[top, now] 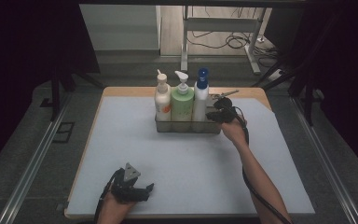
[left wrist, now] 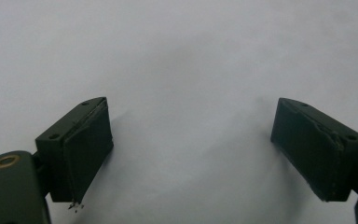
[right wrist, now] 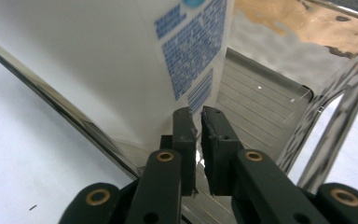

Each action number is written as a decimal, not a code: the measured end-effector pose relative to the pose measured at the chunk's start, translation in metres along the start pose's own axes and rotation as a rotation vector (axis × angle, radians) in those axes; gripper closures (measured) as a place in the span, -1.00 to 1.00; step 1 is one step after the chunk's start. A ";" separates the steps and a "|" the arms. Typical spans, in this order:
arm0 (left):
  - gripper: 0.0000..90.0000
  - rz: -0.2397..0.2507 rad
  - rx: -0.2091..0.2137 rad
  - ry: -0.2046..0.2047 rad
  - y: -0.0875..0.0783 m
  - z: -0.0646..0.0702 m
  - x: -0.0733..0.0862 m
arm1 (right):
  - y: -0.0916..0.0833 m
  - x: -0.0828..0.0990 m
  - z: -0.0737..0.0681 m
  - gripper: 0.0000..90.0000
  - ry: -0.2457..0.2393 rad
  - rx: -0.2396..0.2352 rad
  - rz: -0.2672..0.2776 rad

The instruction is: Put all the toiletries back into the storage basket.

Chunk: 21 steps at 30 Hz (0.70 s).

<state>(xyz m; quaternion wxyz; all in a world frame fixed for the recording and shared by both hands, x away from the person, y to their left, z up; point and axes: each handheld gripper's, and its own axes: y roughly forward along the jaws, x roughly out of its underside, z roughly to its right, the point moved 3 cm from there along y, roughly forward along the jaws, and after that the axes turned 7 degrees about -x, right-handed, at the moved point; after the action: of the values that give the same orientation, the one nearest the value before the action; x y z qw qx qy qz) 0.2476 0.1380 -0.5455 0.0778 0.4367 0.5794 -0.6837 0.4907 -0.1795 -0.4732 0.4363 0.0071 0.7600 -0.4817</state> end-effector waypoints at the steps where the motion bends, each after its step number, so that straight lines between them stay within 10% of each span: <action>1: -0.73 0.000 0.000 0.000 0.000 0.000 0.000 | -0.001 0.000 0.000 0.81 0.001 0.000 0.001; 21: -0.73 0.001 -0.001 0.000 0.000 0.000 0.000 | -0.023 0.002 -0.001 0.18 -0.021 0.012 0.029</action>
<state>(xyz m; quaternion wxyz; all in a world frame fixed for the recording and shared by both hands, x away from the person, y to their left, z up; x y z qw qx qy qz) 0.2475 0.1380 -0.5456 0.0782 0.4371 0.5794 -0.6835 0.4787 -0.1921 -0.4581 0.4511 0.0155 0.7522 -0.4801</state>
